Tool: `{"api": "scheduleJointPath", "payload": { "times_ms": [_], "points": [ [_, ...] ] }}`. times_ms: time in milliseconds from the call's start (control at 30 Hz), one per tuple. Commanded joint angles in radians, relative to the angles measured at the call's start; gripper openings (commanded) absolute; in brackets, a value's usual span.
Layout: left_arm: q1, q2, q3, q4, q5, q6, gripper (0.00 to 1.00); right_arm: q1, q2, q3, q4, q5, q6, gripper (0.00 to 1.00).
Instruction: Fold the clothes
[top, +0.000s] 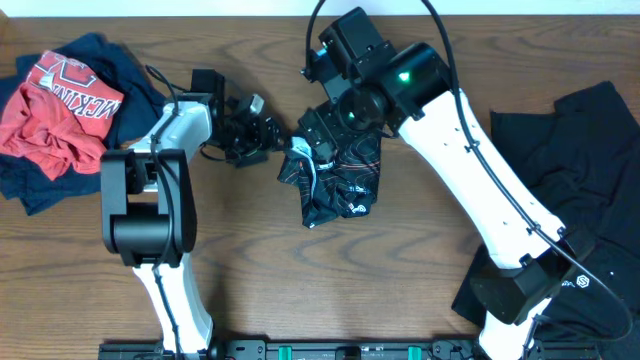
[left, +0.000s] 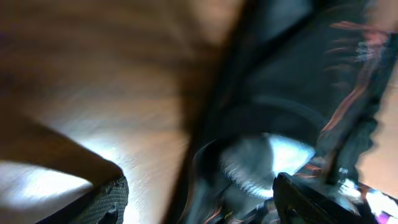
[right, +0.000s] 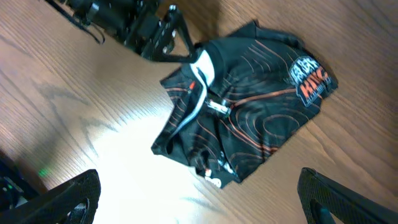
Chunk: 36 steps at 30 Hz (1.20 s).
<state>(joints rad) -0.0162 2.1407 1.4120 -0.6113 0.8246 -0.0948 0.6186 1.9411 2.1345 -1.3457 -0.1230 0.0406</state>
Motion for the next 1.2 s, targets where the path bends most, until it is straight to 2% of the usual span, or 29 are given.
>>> {"api": "scheduleJointPath", "payload": {
  "times_ms": [0, 133, 300, 667, 833, 1067, 1167],
  "points": [
    [0.000, 0.082, -0.007, 0.041, 0.142, 0.052, 0.77, -0.016, -0.068, 0.022, -0.014, 0.014, -0.013, 0.99],
    [0.000, 0.117, -0.007, 0.093, 0.269, 0.063, 0.77, -0.019, -0.104, 0.023, -0.028, 0.015, -0.013, 0.99],
    [0.000, 0.126, -0.007, 0.084, 0.363, 0.100, 0.78, -0.027, -0.122, 0.023, -0.047, 0.015, -0.012, 0.99],
    [-0.035, 0.126, -0.007, -0.080, 0.319, 0.211, 0.80, -0.147, -0.122, 0.023, -0.173, -0.002, 0.060, 0.99],
    [-0.091, 0.126, -0.007, -0.082, 0.315, 0.210, 0.80, -0.191, -0.122, 0.023, -0.185, -0.048, 0.059, 0.99],
    [-0.171, 0.126, -0.007, 0.017, 0.307, 0.098, 0.81, -0.201, -0.122, 0.023, -0.185, -0.050, 0.058, 0.99],
    [-0.188, 0.126, -0.007, 0.049, 0.277, 0.040, 0.75, -0.201, -0.122, 0.023, -0.187, -0.050, 0.056, 0.99]
  ]
}}
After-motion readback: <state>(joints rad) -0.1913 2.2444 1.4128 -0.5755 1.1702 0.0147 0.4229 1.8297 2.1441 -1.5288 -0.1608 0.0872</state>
